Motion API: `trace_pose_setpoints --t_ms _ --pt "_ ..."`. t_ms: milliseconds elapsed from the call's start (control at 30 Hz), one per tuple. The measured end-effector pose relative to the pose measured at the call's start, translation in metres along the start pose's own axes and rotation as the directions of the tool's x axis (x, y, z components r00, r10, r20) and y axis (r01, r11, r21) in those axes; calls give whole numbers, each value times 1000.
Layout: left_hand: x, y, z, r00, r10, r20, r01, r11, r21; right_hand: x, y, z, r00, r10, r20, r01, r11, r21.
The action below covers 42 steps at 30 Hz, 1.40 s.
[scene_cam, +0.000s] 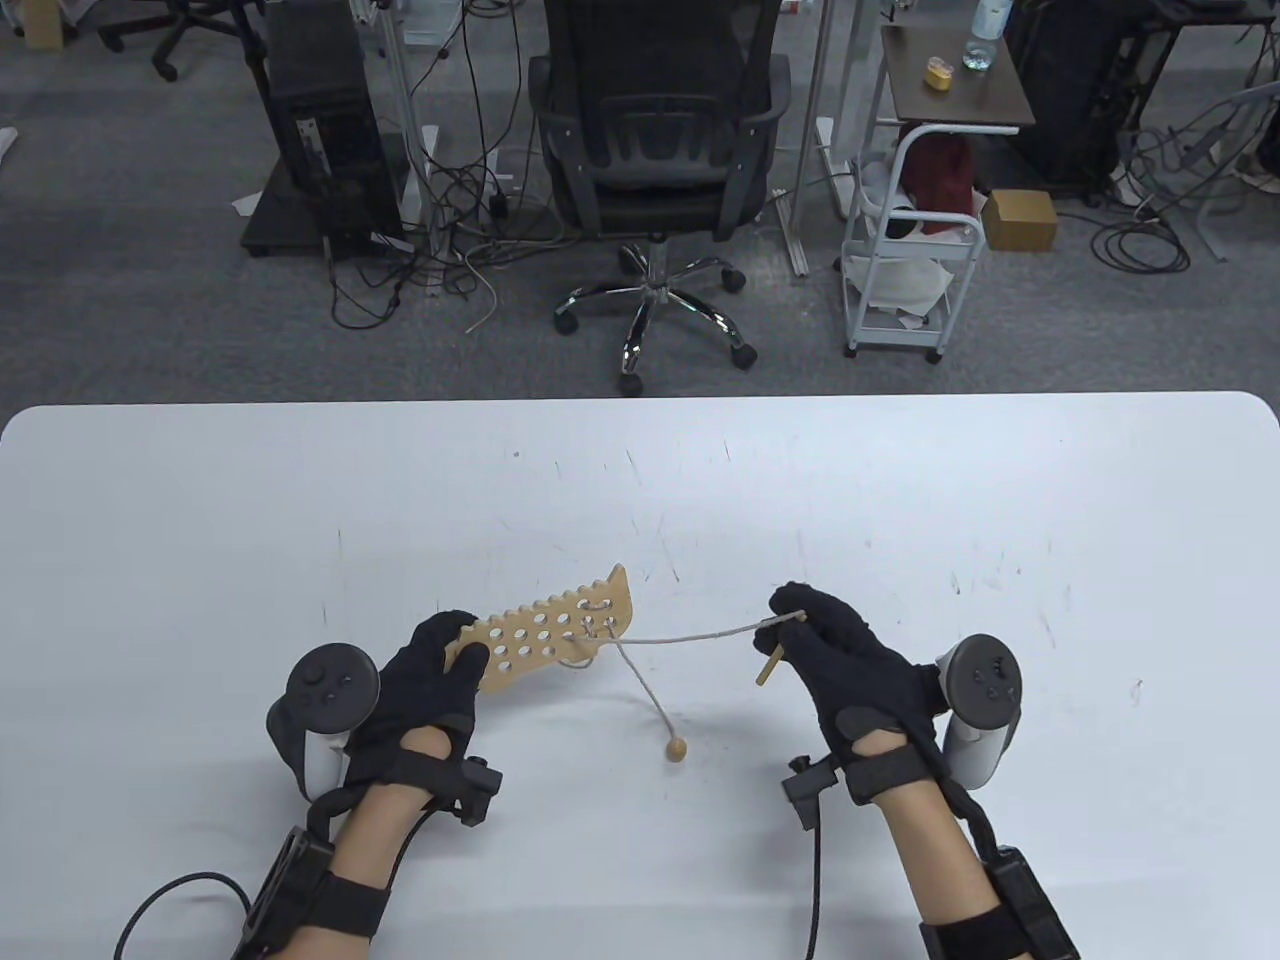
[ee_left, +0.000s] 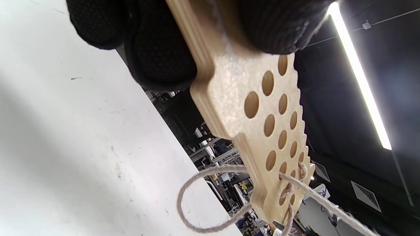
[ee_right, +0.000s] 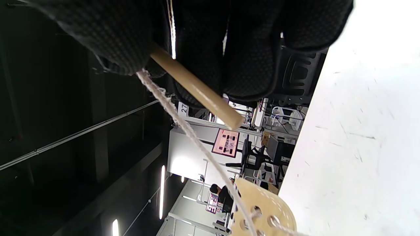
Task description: Thread rope through all holes on crocodile lacing toy
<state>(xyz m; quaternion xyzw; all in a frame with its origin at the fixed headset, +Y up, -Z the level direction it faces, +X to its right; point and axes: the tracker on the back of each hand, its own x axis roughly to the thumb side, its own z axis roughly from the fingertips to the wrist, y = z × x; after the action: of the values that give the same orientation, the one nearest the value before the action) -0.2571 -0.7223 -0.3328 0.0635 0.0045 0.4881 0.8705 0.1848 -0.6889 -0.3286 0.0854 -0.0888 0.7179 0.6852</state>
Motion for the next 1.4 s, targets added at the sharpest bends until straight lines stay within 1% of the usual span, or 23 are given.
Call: trace_pose_setpoints --t_ms 433,800,967,1133,1200,1300,1400 --pt "-10 10 -6 998 20 -58 -19 1000 20 5 -28 -4 999 -43 23 46 994 -104" --pt "-13 14 -8 996 20 -88 -17 999 29 9 -52 -4 995 -85 46 93 977 -192" --pt "-14 16 -8 995 24 -97 -20 999 38 6 -62 -4 987 -155 39 160 960 -231" --pt "-18 19 -9 993 30 -114 -24 998 50 2 -75 -4 983 -182 36 185 945 -269" --pt "-20 21 -10 992 35 -122 -28 998 54 1 -80 -4 973 -230 36 231 932 -279" --pt "-22 22 -10 991 39 -131 -32 998 58 -2 -84 -3 956 -290 34 287 912 -292" --pt "-23 22 -11 990 42 -135 -34 998 62 -3 -86 -3 956 -293 33 289 910 -296"
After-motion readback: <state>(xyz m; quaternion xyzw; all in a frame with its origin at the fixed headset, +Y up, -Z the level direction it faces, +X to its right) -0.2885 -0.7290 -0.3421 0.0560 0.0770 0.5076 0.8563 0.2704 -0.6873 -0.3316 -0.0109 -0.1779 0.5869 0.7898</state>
